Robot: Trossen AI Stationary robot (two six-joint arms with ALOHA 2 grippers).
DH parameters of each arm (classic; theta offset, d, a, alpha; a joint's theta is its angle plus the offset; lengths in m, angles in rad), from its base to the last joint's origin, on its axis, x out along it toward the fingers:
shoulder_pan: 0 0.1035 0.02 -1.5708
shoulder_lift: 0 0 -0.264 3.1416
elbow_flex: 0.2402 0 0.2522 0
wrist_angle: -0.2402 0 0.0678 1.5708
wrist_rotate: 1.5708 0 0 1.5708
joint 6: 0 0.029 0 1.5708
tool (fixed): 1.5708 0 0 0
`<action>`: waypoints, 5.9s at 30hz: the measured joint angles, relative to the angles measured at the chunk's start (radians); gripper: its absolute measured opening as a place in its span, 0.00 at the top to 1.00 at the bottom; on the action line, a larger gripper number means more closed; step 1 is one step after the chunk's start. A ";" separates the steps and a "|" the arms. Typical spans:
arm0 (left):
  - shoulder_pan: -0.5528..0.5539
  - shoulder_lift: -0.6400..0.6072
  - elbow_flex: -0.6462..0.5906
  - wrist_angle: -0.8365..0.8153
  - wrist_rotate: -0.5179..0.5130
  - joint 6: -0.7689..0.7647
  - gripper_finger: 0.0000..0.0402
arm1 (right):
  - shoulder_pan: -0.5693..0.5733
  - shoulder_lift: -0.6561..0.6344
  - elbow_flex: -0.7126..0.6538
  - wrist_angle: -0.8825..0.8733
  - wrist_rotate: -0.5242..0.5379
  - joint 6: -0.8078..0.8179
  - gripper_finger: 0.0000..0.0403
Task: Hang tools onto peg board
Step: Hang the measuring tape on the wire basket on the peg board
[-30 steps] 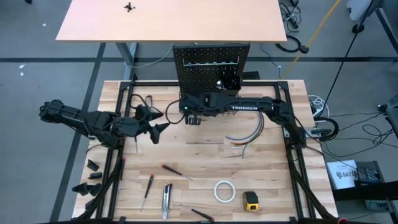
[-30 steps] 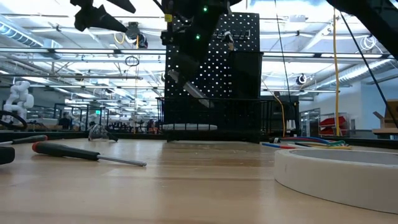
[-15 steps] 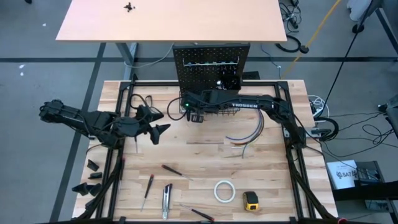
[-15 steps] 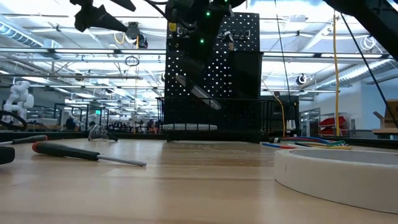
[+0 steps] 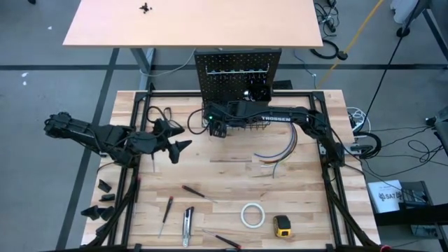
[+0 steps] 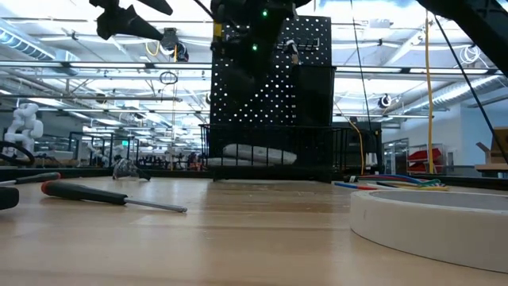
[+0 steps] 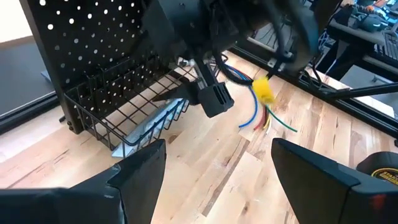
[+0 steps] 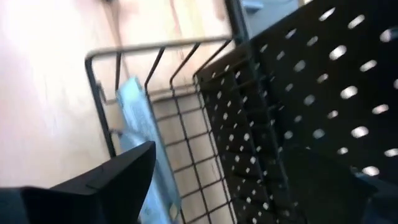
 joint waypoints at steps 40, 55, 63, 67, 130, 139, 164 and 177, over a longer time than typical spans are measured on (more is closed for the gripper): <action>0.055 0.027 -0.199 0.361 0.535 0.333 0.27 | 0.726 -0.237 -0.331 -0.143 -0.470 1.272 0.16; 0.026 0.031 -0.199 0.386 0.625 0.237 0.27 | 0.798 -0.237 -0.428 -0.197 -0.465 1.813 0.16; 0.007 0.031 -0.199 0.342 0.625 0.236 0.27 | 0.836 -0.239 -0.284 -0.449 -0.550 2.056 0.16; -0.001 0.031 -0.199 0.326 0.625 0.250 0.27 | 0.894 -0.238 -0.280 -0.415 -0.613 2.134 0.16; 0.079 0.031 -0.198 0.474 0.661 0.363 0.27 | 0.869 -0.281 -0.498 -0.262 -0.564 2.172 0.37; 0.191 0.039 -0.198 0.656 0.848 0.330 0.27 | 0.752 -0.368 -0.328 -0.437 -0.234 1.772 0.37; 0.240 0.249 -0.180 0.842 0.821 0.236 0.27 | 0.300 -0.365 -0.295 0.176 -0.402 0.510 0.37; 0.236 0.256 -0.181 0.819 0.785 0.338 0.27 | 0.277 -0.366 -0.295 0.224 -0.417 0.518 0.37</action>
